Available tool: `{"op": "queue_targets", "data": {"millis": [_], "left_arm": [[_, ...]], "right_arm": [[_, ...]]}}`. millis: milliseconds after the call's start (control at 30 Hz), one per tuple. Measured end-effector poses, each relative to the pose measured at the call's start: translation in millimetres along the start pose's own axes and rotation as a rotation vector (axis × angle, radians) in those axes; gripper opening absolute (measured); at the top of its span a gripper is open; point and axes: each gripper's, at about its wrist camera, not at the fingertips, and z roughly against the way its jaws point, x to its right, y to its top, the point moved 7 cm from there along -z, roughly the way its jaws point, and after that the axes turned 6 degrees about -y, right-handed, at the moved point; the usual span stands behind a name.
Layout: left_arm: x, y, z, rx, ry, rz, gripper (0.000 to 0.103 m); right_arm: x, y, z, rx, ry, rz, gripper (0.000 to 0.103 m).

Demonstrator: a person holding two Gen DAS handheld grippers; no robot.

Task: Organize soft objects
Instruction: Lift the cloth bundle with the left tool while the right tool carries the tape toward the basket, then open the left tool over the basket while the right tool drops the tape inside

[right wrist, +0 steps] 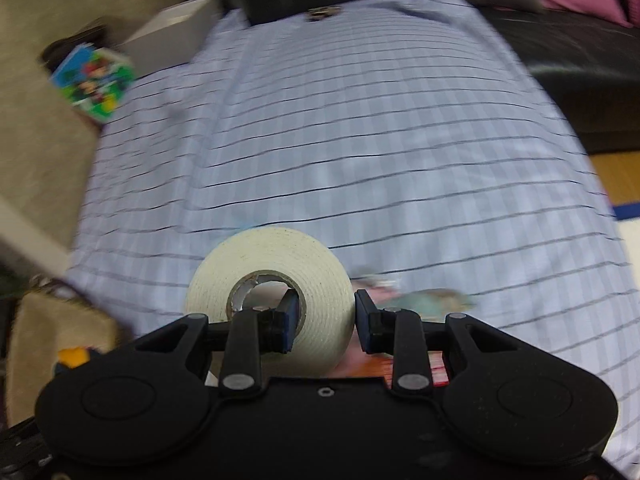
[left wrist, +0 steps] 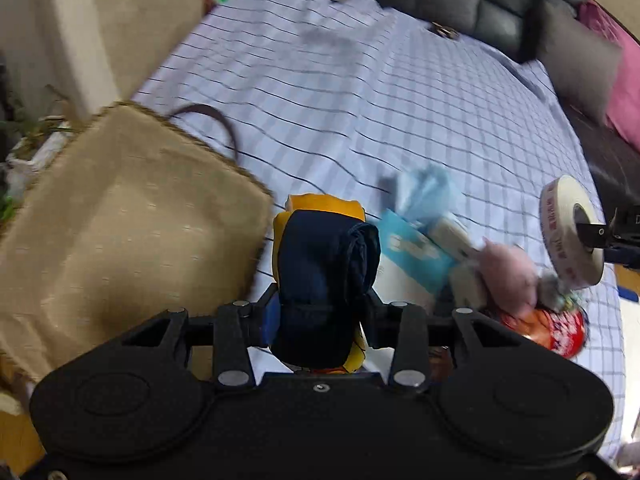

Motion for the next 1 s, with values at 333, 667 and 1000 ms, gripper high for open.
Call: {"op": "queue_targets", "data": {"millis": [333, 667, 1000], "left_arm": [[-62, 8, 27, 0.089, 0.142, 0.099, 0.040], [-113, 4, 42, 0.107, 0.208, 0.166, 0.041], [-127, 3, 52, 0.164, 0.328, 0.140, 0.074]], "right_arm": [[-153, -17, 27, -0.001, 0.213, 0.123, 0.029], [-258, -43, 30, -0.019, 0.307, 0.229, 0.029], [-299, -62, 0, -0.013, 0.262, 0.336, 0.057]]}}
